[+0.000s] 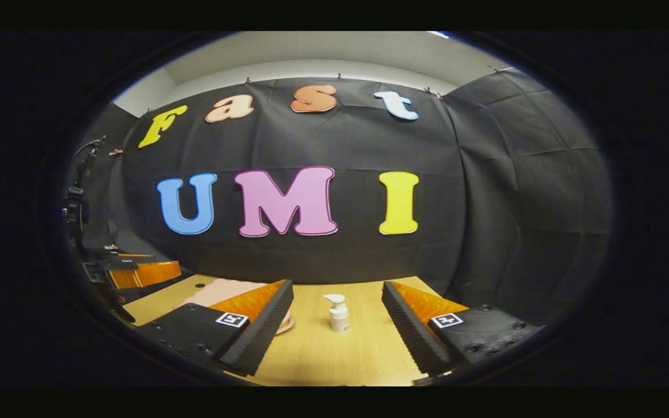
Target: First open the suitcase, pack the skin care products into it, and then close the suitcase.
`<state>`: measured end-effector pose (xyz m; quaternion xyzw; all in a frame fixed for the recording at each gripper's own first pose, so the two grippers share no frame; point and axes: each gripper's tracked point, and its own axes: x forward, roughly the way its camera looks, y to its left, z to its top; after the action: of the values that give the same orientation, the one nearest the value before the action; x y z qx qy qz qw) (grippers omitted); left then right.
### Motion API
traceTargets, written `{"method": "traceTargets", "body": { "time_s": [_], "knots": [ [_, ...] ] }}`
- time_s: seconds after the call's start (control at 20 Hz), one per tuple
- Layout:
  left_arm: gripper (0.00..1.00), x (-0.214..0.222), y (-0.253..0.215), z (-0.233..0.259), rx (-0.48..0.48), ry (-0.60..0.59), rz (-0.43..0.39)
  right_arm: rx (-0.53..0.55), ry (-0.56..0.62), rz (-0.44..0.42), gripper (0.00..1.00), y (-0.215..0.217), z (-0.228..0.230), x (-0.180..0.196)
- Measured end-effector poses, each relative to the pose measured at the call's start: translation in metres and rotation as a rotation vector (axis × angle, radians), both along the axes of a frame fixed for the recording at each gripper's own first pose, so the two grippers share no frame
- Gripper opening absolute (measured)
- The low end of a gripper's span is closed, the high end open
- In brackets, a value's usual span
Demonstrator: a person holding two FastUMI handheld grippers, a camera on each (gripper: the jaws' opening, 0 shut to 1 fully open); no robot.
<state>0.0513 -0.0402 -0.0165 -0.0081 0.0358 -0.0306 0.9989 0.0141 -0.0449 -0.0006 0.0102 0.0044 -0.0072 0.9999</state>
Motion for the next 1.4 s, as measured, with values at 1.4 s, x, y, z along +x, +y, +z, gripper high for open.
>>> {"method": "traceTargets", "body": {
  "time_s": [1.4],
  "knots": [
    [0.67,0.237,-0.068,-0.277,0.017,0.660,0.184,-0.081,0.300,-0.053,0.98,-0.102,-0.123,0.064]
  ]
}}
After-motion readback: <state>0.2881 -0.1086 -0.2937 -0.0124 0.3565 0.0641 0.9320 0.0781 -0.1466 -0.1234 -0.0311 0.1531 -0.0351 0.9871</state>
